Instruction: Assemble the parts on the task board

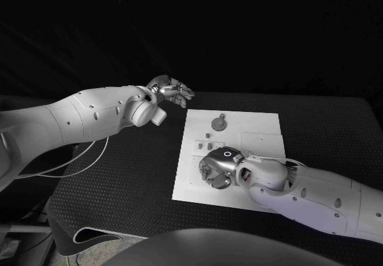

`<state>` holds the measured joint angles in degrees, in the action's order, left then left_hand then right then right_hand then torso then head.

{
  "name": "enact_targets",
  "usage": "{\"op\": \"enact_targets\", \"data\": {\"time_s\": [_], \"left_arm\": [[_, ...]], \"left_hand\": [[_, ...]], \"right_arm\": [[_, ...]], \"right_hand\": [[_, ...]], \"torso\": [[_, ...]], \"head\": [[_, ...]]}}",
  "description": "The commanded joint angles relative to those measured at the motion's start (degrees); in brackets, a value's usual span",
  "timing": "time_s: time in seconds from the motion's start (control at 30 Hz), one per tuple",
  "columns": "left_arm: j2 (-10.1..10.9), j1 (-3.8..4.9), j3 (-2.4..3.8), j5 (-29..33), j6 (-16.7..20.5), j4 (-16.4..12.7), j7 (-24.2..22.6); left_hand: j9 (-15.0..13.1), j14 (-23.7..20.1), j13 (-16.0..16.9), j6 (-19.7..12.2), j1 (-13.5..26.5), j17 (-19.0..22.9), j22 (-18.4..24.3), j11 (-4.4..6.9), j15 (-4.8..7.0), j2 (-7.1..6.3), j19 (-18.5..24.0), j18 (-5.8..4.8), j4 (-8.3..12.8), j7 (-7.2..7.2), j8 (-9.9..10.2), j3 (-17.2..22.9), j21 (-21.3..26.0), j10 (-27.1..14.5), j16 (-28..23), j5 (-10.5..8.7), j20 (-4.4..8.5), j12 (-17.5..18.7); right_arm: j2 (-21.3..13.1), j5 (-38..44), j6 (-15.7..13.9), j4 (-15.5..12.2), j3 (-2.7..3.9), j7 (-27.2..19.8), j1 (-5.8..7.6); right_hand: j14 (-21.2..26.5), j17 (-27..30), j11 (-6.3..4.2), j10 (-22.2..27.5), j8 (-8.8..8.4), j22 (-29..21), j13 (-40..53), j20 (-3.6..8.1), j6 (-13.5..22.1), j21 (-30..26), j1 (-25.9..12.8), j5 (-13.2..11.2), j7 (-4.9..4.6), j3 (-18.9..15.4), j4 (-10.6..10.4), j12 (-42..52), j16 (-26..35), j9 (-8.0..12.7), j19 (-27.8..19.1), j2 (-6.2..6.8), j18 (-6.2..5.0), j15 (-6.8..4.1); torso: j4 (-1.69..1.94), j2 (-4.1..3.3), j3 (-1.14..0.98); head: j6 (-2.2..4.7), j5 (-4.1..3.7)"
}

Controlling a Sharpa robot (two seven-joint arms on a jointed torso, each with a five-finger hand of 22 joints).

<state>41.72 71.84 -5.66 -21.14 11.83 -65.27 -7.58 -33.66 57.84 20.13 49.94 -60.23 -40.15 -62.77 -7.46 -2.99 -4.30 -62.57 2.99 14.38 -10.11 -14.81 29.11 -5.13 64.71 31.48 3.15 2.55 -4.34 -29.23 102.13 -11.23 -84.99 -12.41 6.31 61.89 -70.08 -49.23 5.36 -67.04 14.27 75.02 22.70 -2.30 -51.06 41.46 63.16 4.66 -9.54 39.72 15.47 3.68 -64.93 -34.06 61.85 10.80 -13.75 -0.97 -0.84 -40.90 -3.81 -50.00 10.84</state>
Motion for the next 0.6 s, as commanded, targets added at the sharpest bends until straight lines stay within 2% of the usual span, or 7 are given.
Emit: {"op": "enact_targets", "data": {"time_s": [0.03, 0.17, 0.27, 0.47, 0.6], "left_arm": [[-0.07, 0.09, 0.05, 0.33, -0.68, -0.09, -0.24], [-0.07, 0.09, 0.05, 0.33, -0.64, -0.05, -0.25], [-0.11, 0.09, 0.05, 0.33, -0.67, -0.04, -0.27], [-0.15, 0.09, 0.05, 0.33, -0.64, 0.09, -0.28], [-0.29, 0.08, 0.05, 0.33, -0.71, 0.22, -0.34]], "left_hand": [[0.1, 0.36, -0.07, -0.43, 0.6, -0.11, -0.09, -0.13, -0.15, -0.05, -0.2, 0.57, -0.34, -0.09, 0.13, -0.1, 0.33, -0.54, -0.23, -0.19, -0.01, 0.0], [0.11, 0.37, -0.08, -0.46, 0.6, -0.13, -0.1, -0.14, -0.15, -0.05, -0.21, 0.57, -0.35, -0.1, 0.14, -0.1, 0.34, -0.57, -0.24, -0.19, 0.0, 0.01], [0.11, 0.37, -0.09, -0.47, 0.6, -0.14, -0.1, -0.15, -0.15, -0.06, -0.21, 0.57, -0.35, -0.11, 0.14, -0.11, 0.35, -0.59, -0.25, -0.18, 0.0, 0.02], [0.11, 0.37, -0.1, -0.49, 0.59, -0.16, -0.11, -0.16, -0.15, -0.06, -0.21, 0.57, -0.35, -0.11, 0.14, -0.1, 0.36, -0.6, -0.26, -0.19, 0.0, 0.02], [0.11, 0.37, -0.1, -0.49, 0.58, -0.17, -0.12, -0.16, -0.15, -0.05, -0.22, 0.58, -0.34, -0.12, 0.14, -0.1, 0.37, -0.61, -0.27, -0.19, 0.0, 0.02]], "right_arm": [[-0.21, -0.95, -1.51, 0.05, -0.05, 0.01, -0.08], [-0.43, -1.21, -2.62, -0.08, -0.05, -0.08, -0.07], [-0.76, -1.51, -4.12, -0.32, -0.04, -0.14, -0.07], [-2.0, -3.01, -7.91, -1.59, 0.01, -1.3, 0.13], [-3.44, -7.49, -11.19, -2.83, 0.3, -3.29, 0.89]], "right_hand": [[0.94, -0.21, 0.6, 1.56, -0.66, 1.17, -0.13, -0.42, 1.83, -0.36, 0.06, -0.13, -1.02, -0.55, -0.14, -0.08, -0.41, 0.19, -0.56, 1.1, -1.25, 0.46], [2.01, -0.35, 1.18, 3.24, -1.26, 1.21, -0.26, -0.8, 3.18, -0.38, 0.22, -0.12, -1.58, -0.82, -0.8, 0.0, -0.84, 0.4, -1.32, 2.01, -1.25, 1.03], [2.2, -0.38, 1.26, 3.47, -1.29, 1.22, -0.24, -0.87, 3.34, -0.33, 0.31, -0.12, -1.66, -0.84, -1.05, 0.08, -1.0, 0.41, -1.45, 2.12, -1.25, 1.11], [2.28, -0.39, 1.19, 3.27, -0.98, 1.24, -0.01, -0.83, 3.0, -0.08, 1.07, -0.11, -1.5, -0.69, -1.16, 0.37, -1.39, 0.27, -1.46, 1.76, -1.25, 1.04], [1.96, -0.32, 0.79, 2.22, -0.48, 1.25, 0.5, -0.7, 2.33, 0.38, 1.71, -0.14, -1.21, -0.8, -1.03, 0.94, -1.87, 0.06, -1.18, 1.19, -1.25, 0.67]], "torso": [[-0.02, 0.0, -0.05], [-0.04, 0.01, -0.03], [-0.01, 0.0, -0.02], [-0.02, 0.04, -0.04], [-0.04, 0.06, -0.04]], "head": [[0.0, -0.02], [0.0, -0.09], [0.0, -0.15], [0.0, -0.45], [0.0, -0.81]]}}
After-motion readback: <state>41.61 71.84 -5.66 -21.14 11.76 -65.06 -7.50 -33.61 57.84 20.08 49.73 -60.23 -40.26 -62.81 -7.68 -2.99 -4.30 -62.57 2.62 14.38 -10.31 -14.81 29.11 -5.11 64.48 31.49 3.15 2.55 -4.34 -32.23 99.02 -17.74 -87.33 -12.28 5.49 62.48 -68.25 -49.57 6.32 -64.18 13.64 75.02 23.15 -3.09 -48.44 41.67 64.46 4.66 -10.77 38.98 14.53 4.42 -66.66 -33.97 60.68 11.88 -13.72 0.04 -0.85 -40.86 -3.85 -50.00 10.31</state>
